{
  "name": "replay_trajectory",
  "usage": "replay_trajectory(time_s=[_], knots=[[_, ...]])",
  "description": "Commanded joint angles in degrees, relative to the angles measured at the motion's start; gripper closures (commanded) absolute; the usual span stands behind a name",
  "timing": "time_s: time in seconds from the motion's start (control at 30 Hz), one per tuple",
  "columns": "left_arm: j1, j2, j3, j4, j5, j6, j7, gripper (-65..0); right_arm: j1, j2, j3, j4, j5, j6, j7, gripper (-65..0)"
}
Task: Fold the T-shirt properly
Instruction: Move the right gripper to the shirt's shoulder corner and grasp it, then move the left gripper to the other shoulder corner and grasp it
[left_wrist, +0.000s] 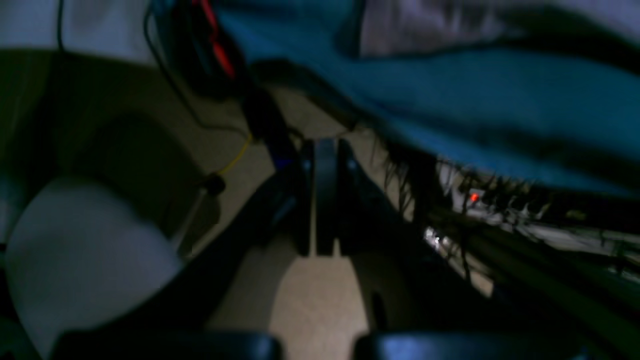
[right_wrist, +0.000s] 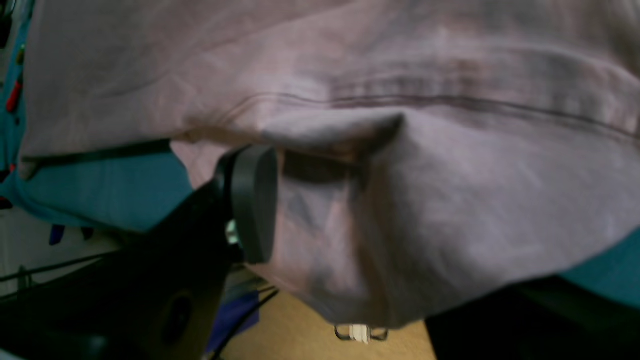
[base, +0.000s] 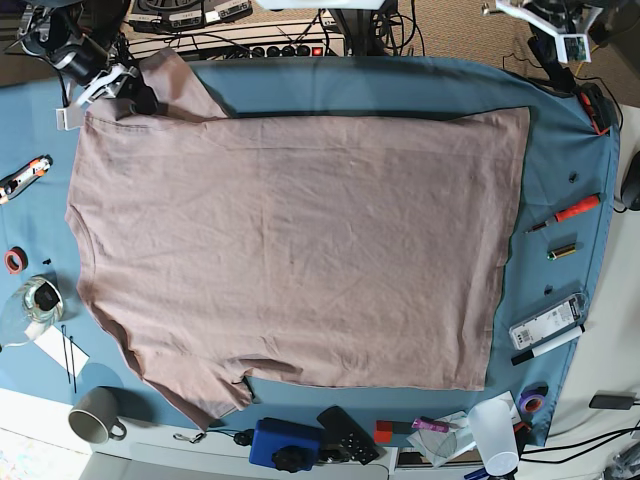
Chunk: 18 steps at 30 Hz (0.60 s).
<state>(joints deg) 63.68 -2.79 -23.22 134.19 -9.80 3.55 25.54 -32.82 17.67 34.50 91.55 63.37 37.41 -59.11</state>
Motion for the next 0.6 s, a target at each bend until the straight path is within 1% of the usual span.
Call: replay_trajectory(time_s=[0.0, 0.07, 0.17, 0.27, 0.3, 0.33, 0.43, 0.47, 0.57], knots=[[0.07, -0.07, -0.22, 0.81, 0.13, 0.07, -1.16, 0.0, -0.70, -0.15, 0.09, 0.20, -1.53, -0.37, -2.78, -29.1], [-1.53, -0.07, -0.22, 0.81, 0.09, -0.17, -1.57, -0.3, -0.70, -0.87, 0.09, 0.20, -1.49, -0.35, -4.00, -29.2], [-4.57, -0.04, -0.20, 0.81, 0.07, -0.11, -4.35, -1.0, -0.70, -1.14, 0.07, 0.20, -1.51, -0.35, -4.44, -29.1], [-7.80, -0.04, -0.20, 0.81, -2.16, -0.15, -2.27, -1.1, -0.70, -1.14, 0.07, 0.20, -1.51, -0.28, -4.48, -29.2], [-8.48, 0.00, -0.20, 0.81, -3.72, -0.31, -1.49, -3.2, -0.70, -1.14, 0.07, 0.20, -1.51, -0.15, -4.55, -29.2], [-8.90, 0.24, -0.20, 0.81, -4.94, -0.70, -1.25, -7.2, -0.70, -1.14, 0.07, 0.20, -1.53, -0.07, -4.83, -29.2], [-9.46, 1.05, -0.20, 0.81, -8.94, -4.85, -1.53, -23.3, -0.70, -1.16, 0.07, 0.20, -1.49, 0.39, -5.44, -29.1], [-9.79, 1.11, -0.20, 0.46, -11.06, -5.14, -1.55, -26.1, -0.70, -1.14, 0.07, 0.20, -1.51, 0.39, -5.44, -29.2], [-12.11, 1.20, -0.20, -2.27, -15.19, -5.09, -1.57, -26.4, -0.70, -1.16, 0.07, 0.20, -1.49, 0.35, -5.44, -29.2]])
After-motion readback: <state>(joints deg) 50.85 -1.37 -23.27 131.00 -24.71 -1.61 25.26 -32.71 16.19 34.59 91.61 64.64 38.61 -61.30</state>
